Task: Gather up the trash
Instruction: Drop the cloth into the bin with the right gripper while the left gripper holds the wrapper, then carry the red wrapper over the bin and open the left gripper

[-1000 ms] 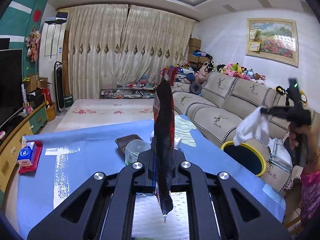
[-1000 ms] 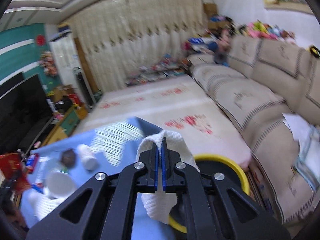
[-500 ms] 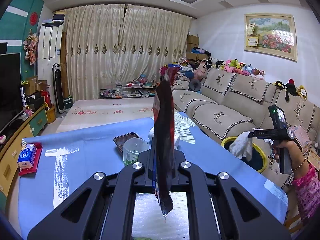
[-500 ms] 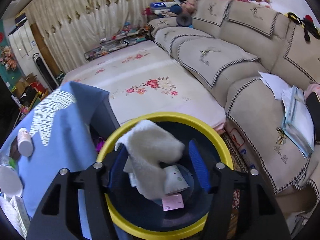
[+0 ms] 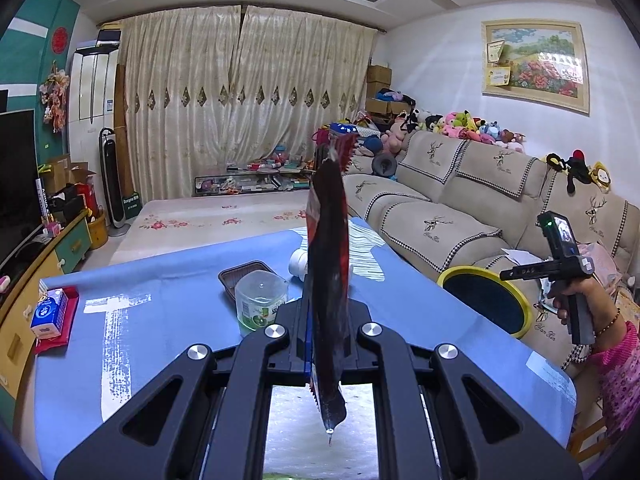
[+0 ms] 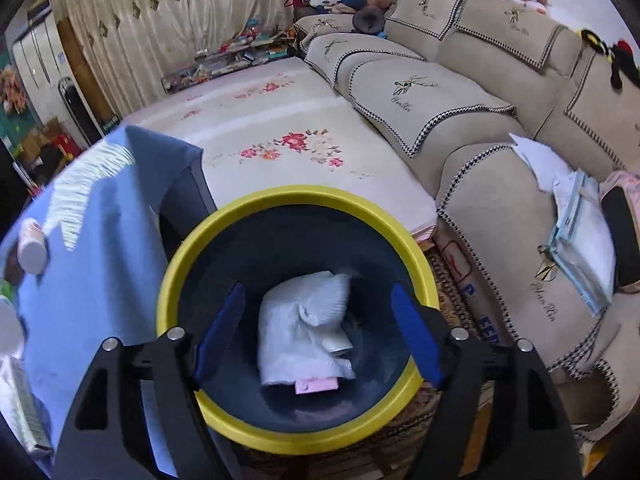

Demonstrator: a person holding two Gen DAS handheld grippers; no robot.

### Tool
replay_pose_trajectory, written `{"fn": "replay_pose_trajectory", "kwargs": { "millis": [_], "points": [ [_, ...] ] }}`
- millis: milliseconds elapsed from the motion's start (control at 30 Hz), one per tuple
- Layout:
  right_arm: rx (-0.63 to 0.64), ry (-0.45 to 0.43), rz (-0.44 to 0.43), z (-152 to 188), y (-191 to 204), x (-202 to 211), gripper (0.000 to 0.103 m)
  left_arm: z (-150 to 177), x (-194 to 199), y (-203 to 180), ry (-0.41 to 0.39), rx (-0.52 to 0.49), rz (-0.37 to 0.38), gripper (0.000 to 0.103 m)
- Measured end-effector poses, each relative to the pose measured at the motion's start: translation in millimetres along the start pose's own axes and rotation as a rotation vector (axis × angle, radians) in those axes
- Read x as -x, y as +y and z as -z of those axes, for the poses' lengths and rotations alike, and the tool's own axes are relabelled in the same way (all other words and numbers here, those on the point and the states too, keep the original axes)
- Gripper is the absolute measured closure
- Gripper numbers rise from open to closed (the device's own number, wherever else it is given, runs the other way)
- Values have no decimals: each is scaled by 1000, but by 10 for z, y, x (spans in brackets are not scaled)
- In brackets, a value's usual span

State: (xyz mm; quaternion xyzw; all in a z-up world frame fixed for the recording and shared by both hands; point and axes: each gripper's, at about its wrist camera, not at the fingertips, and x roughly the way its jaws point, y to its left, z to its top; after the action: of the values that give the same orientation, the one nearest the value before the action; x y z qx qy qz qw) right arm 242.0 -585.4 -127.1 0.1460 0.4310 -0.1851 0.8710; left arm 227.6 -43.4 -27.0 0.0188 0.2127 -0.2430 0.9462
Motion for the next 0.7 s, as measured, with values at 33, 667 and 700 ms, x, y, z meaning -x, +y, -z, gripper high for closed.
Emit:
{"fn": "replay_pose_trajectory", "kwargs": {
  "millis": [33, 667, 700],
  "points": [
    [-6, -4, -8, 3, -28, 30, 31, -5, 2, 1, 2, 1, 2, 95],
    [-28, -155, -42, 602, -553, 845, 22, -339, -231, -1504, 163, -82, 229, 95],
    [-28, -167, -36, 624, -589, 885, 22, -336, -298, -1620, 175, -83, 251, 95]
  ]
}}
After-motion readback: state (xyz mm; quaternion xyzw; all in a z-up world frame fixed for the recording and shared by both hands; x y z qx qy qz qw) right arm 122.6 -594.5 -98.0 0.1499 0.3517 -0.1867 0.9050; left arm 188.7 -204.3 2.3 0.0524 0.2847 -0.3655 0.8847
